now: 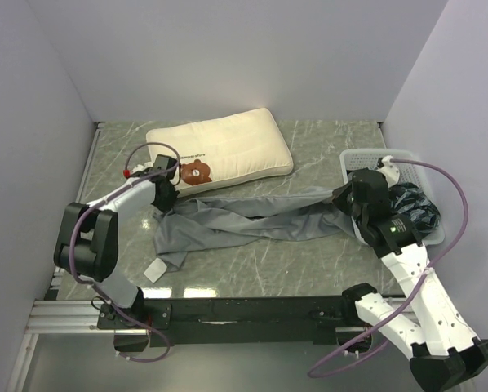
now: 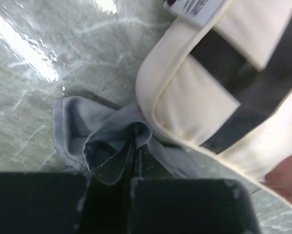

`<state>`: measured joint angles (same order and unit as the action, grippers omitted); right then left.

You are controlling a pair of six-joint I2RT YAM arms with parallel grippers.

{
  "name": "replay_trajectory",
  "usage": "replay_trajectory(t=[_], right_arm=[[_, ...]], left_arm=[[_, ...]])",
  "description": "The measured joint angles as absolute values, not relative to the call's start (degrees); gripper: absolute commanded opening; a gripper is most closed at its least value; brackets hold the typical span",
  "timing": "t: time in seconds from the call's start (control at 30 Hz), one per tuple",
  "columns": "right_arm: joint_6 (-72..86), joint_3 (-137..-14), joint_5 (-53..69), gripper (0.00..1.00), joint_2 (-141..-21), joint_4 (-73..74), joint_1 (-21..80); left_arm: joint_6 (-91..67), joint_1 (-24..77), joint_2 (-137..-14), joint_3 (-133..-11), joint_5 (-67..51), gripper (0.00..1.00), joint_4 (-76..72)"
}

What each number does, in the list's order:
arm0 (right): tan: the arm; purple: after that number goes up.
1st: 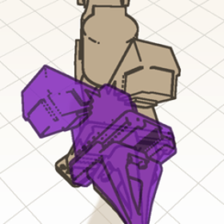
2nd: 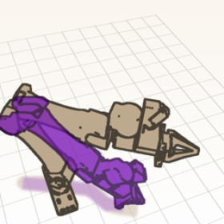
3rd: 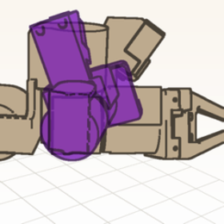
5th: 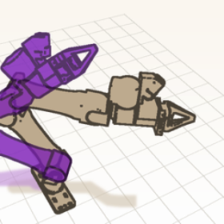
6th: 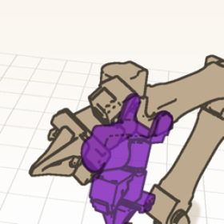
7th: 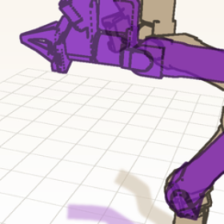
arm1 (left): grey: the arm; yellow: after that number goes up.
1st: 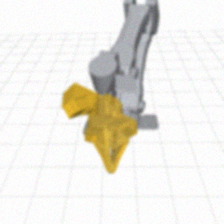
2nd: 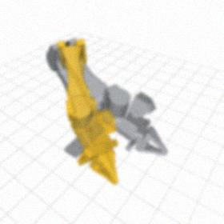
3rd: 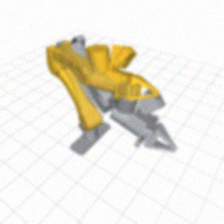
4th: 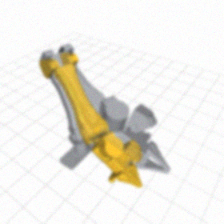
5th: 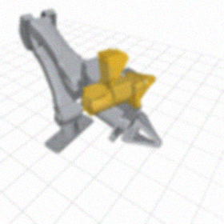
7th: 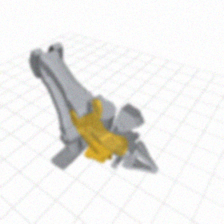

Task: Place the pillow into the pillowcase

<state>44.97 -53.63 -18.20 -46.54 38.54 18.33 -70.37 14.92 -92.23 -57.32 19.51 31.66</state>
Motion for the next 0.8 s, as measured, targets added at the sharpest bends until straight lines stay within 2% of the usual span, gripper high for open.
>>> replay_trajectory(t=[0.17, 0.43, 0.8], right_arm=[[44.16, -62.74, -17.91, 0.0, -50.83, 39.05, 17.56], [42.5, -83.53, -15.77, 0.0, -57.3, 41.58, 9.76], [41.17, -97.51, -10.04, 0.01, -61.04, 44.36, 3.81]], left_arm=[[-68.07, 12.99, -89.97, -63.75, 22.41, 0.01, 35.75], [-61.58, 8.1, -70.13, -75.35, 27.92, 0.01, 37.5], [-55.51, 7.94, -51.86, -73.06, 25.8, 0.01, 37.91]])
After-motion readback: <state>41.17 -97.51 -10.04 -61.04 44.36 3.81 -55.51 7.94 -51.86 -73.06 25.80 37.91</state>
